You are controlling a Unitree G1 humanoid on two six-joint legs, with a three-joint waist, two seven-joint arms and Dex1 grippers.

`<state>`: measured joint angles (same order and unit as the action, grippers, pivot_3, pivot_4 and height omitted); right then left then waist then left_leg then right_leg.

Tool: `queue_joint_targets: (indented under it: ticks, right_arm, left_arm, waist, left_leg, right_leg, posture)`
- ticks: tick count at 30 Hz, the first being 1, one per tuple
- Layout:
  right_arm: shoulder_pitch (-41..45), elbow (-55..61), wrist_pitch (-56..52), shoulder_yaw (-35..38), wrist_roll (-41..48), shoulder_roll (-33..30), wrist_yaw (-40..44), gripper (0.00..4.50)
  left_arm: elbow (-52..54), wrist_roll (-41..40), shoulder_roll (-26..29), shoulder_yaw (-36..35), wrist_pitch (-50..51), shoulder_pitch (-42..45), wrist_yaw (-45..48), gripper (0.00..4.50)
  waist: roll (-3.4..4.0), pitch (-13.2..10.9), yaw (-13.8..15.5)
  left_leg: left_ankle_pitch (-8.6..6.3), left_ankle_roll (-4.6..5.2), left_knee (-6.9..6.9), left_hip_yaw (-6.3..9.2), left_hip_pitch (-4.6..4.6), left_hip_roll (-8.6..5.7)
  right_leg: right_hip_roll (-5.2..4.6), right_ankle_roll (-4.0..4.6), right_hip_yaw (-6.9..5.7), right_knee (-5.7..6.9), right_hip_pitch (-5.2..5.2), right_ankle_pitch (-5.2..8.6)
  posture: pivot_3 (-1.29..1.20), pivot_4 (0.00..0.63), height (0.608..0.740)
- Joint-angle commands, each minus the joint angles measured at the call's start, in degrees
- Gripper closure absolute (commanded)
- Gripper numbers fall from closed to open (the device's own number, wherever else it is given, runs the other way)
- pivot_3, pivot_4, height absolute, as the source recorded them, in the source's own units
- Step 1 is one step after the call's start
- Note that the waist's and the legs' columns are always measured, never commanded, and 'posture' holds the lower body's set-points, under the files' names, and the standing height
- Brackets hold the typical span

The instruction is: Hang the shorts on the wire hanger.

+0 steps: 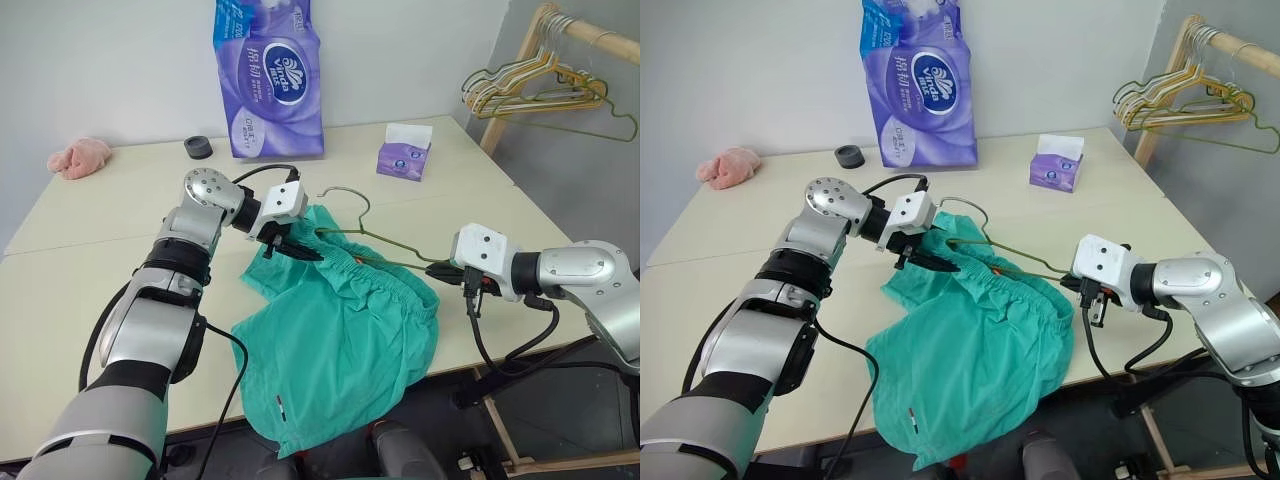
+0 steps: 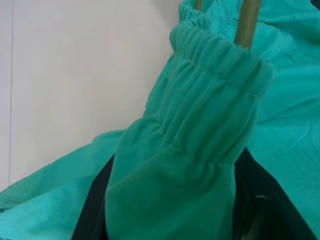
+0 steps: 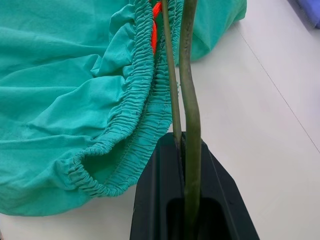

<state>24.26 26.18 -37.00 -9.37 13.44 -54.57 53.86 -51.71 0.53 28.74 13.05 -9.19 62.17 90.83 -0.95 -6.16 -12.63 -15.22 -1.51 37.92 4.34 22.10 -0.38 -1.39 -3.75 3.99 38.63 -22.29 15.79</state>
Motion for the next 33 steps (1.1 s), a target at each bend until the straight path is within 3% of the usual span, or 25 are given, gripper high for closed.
queue_joint_targets:
  ticks: [1,11,22,28,33]
  right_arm:
    - [2.00,2.87,0.47,1.08,0.42,0.54,0.29,4.50]
    - [1.87,2.97,0.49,0.83,0.03,1.17,0.36,4.50]
    - [1.99,3.05,1.45,2.40,0.55,0.58,2.34,4.50]
    - [-3.66,2.76,2.36,8.02,0.21,-4.21,3.30,2.99]
    - [-14.81,6.31,-4.81,19.64,6.40,-4.14,2.71,1.27]
  left_arm:
    - [4.51,-4.20,0.36,0.12,3.39,-1.24,1.62,3.08]
    - [7.59,-5.95,2.31,1.40,3.59,-4.70,1.67,4.42]
    - [7.31,-5.19,1.78,0.21,3.48,-4.66,0.88,4.42]
    - [5.97,-5.54,1.60,-1.29,4.31,-4.60,-1.74,4.50]
    - [5.05,-5.48,1.71,-2.09,4.55,-5.33,-3.25,4.50]
  waist:
    - [0.00,0.00,-0.05]
    - [0.00,0.00,-0.03]
    - [0.00,0.00,-0.03]
    - [0.00,0.00,0.08]
    - [0.00,0.00,0.11]
  left_leg:
    - [0.00,0.00,0.00,0.00,0.00,0.02]
    - [0.00,0.00,0.01,0.03,0.00,0.04]
    - [0.00,0.00,0.01,0.02,0.00,0.02]
    - [0.00,0.00,0.04,0.03,0.01,0.02]
    - [0.00,0.00,0.02,0.05,0.01,0.00]
  right_leg:
    - [0.00,0.02,0.00,0.01,0.00,-0.01]
    - [-0.03,0.07,-0.01,0.02,0.00,-0.04]
    - [-0.02,0.25,-0.02,0.02,0.00,-0.14]
    - [-0.06,0.25,-0.03,0.01,0.02,-0.14]
    - [-0.05,0.25,-0.05,0.02,0.03,-0.14]
  posture:
    - [-0.26,0.077,0.740]
    - [-0.26,0.076,0.740]
    - [-0.26,0.073,0.740]
    - [-0.26,0.071,0.740]
    - [-0.26,0.072,0.740]
